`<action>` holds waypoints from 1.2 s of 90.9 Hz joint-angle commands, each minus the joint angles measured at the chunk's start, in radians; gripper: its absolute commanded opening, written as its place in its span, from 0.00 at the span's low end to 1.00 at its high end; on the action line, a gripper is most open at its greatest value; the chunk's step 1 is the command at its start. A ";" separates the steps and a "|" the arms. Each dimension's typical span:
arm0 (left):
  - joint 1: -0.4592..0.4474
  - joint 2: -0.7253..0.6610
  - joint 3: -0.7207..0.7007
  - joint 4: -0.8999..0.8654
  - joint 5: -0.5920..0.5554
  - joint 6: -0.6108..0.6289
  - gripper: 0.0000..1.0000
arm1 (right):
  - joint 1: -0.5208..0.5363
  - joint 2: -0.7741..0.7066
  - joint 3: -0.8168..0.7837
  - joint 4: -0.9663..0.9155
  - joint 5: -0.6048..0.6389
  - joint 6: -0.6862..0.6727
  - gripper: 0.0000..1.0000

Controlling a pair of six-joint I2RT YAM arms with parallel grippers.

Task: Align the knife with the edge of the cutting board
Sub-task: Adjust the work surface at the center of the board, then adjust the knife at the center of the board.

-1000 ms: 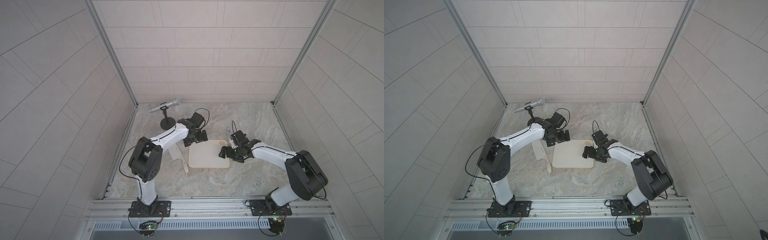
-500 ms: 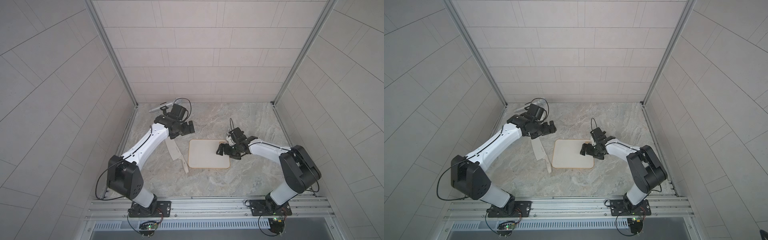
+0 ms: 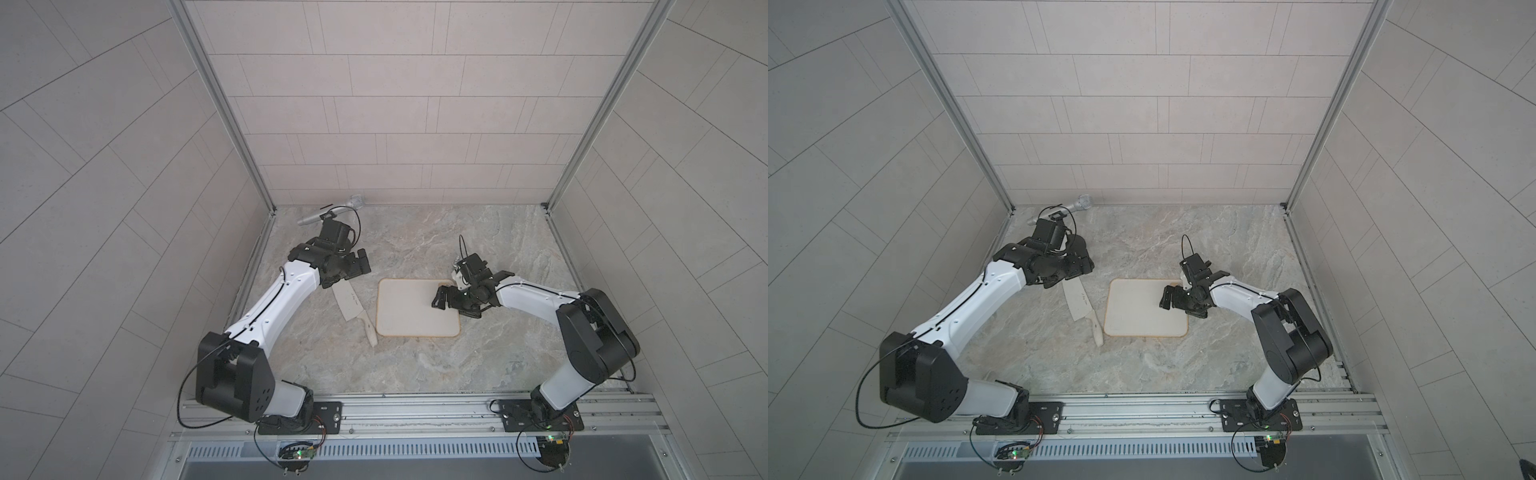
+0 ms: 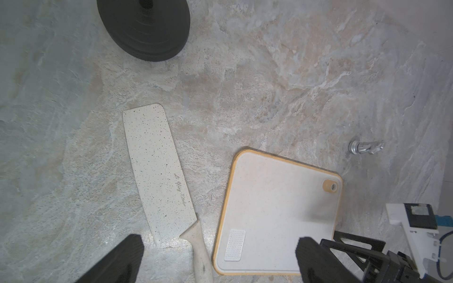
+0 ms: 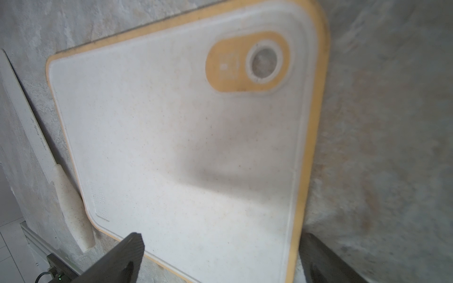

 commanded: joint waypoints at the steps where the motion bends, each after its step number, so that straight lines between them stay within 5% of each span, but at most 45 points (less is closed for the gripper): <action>1: 0.009 -0.027 -0.019 0.022 -0.001 0.018 1.00 | -0.003 0.027 0.018 -0.011 0.009 -0.017 1.00; 40: 0.075 -0.057 -0.024 0.025 0.016 0.004 1.00 | 0.025 -0.205 0.078 -0.198 0.073 -0.082 1.00; 61: 0.117 -0.073 -0.030 0.027 0.021 -0.010 1.00 | 0.195 -0.262 0.132 -0.211 0.123 -0.087 1.00; 87: 0.143 -0.087 -0.036 0.037 0.046 -0.019 1.00 | 0.466 -0.058 0.298 -0.135 0.185 -0.102 0.89; 109: 0.157 -0.089 -0.037 0.040 0.059 -0.024 1.00 | 0.577 0.196 0.545 -0.191 0.272 -0.193 0.78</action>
